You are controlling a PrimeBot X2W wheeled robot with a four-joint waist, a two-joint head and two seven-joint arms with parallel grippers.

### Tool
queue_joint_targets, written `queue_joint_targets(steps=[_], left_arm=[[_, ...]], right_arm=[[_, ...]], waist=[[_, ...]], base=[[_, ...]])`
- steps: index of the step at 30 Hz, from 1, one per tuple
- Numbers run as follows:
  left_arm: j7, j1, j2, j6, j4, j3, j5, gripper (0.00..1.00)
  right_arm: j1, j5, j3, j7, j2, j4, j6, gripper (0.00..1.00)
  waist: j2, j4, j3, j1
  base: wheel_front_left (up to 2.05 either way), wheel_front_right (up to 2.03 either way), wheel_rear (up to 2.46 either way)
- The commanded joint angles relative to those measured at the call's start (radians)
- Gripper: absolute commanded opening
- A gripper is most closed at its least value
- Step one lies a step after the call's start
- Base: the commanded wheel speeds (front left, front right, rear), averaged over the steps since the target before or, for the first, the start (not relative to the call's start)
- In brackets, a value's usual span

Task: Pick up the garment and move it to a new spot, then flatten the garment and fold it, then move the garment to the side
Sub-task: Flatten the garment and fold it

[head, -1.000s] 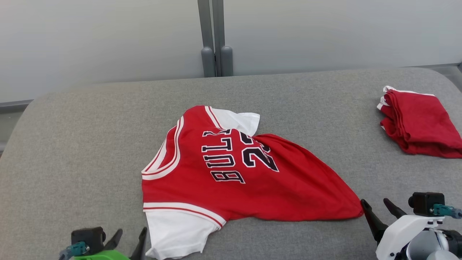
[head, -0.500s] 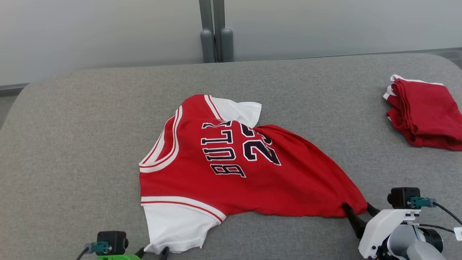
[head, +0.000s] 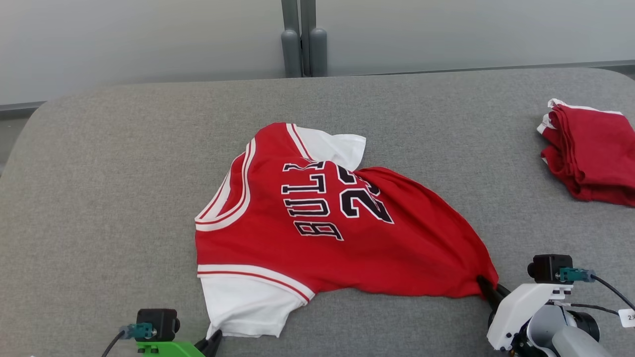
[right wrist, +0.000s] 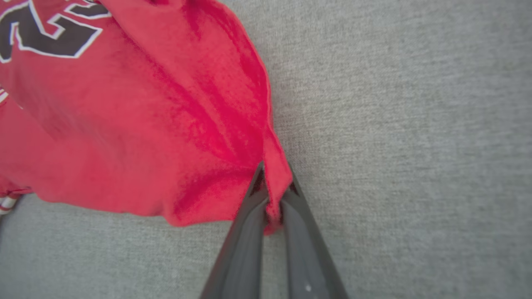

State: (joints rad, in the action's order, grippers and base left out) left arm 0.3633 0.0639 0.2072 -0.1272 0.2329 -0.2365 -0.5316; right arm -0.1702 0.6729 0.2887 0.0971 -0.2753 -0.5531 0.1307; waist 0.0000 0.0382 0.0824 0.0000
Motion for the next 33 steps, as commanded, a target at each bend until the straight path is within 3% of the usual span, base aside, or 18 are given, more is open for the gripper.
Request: queue_joint_targets(steps=[1,10,16,22,26,33], left_arm=[[-0.012,-0.012,0.015,-0.003,-0.007,-0.001,-0.002,0.0],[-0.073,-0.029,0.051,-0.004,-0.091,0.01,0.012,0.0],[-0.088,-0.155,0.105,-0.004,-0.178,0.026,0.038,0.0],[-0.066,-0.426,0.156,-0.004,-0.175,0.013,0.042,0.0],[-0.055,-0.659,0.187,-0.004,-0.095,-0.008,0.009,0.0],[-0.092,-1.079,0.23,-0.004,0.108,-0.058,-0.001,0.0]], right_arm=[[0.01,0.012,0.018,-0.008,0.0,-0.008,0.0,0.0],[-0.005,0.091,0.044,-0.095,-0.048,0.094,0.0,0.0],[-0.112,0.139,0.061,-0.114,-0.092,0.21,0.0,0.0],[-0.311,0.17,0.082,-0.092,-0.139,0.274,0.0,0.0],[-0.499,0.227,0.101,-0.071,-0.147,0.296,0.0,0.0],[-0.877,0.319,0.146,-0.068,-0.159,0.206,0.0,0.0]], waist=[[0.0,0.003,-0.005,0.0],[0.0,0.005,-0.011,0.0],[0.0,-0.002,0.049,0.0],[0.0,-0.001,0.153,0.0],[0.0,-0.007,0.239,0.0],[0.0,-0.015,0.378,0.0]], base=[[0.0,0.0,0.0],[0.0,0.0,0.0],[0.0,0.0,0.0],[0.0,0.0,0.0],[0.0,0.0,0.0],[0.0,0.0,0.0]])
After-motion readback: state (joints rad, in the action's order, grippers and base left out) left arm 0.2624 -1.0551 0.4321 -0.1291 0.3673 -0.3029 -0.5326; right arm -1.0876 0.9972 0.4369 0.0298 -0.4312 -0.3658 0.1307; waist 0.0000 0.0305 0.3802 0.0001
